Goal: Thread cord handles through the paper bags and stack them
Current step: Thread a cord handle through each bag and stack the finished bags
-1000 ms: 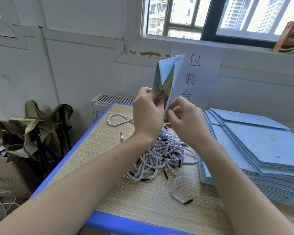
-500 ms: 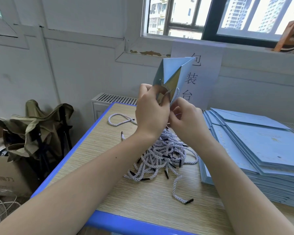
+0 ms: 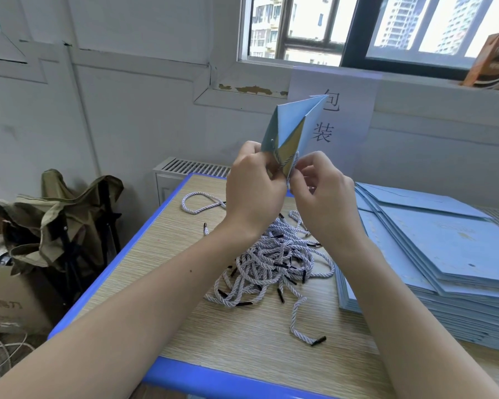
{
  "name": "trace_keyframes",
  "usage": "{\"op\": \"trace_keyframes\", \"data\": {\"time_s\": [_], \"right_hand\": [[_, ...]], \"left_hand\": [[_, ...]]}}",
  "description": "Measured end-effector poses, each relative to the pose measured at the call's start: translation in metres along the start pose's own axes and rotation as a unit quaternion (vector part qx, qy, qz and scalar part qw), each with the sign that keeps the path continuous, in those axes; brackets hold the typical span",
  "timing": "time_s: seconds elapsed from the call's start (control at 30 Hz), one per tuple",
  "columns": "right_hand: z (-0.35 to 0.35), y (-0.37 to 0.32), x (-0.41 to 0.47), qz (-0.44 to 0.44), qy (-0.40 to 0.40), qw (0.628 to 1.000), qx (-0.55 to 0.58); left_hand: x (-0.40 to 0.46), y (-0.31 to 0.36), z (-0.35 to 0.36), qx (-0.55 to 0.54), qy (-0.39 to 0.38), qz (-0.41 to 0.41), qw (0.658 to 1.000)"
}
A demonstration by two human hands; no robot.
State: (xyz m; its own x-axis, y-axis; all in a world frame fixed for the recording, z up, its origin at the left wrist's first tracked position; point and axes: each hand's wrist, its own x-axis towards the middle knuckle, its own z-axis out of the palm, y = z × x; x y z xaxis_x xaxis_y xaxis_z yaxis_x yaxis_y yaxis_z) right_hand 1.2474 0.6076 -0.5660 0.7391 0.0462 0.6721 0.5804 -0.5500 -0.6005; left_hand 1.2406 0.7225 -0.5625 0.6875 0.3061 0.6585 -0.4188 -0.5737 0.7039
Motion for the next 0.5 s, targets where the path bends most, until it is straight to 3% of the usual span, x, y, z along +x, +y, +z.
{"op": "trace_keyframes", "data": {"time_s": [0.5], "right_hand": [[-0.0021, -0.0003, 0.001, 0.012, 0.004, 1.0, 0.002]], "left_hand": [[0.0026, -0.0014, -0.0003, 0.055, -0.056, -0.04, 0.996]]}}
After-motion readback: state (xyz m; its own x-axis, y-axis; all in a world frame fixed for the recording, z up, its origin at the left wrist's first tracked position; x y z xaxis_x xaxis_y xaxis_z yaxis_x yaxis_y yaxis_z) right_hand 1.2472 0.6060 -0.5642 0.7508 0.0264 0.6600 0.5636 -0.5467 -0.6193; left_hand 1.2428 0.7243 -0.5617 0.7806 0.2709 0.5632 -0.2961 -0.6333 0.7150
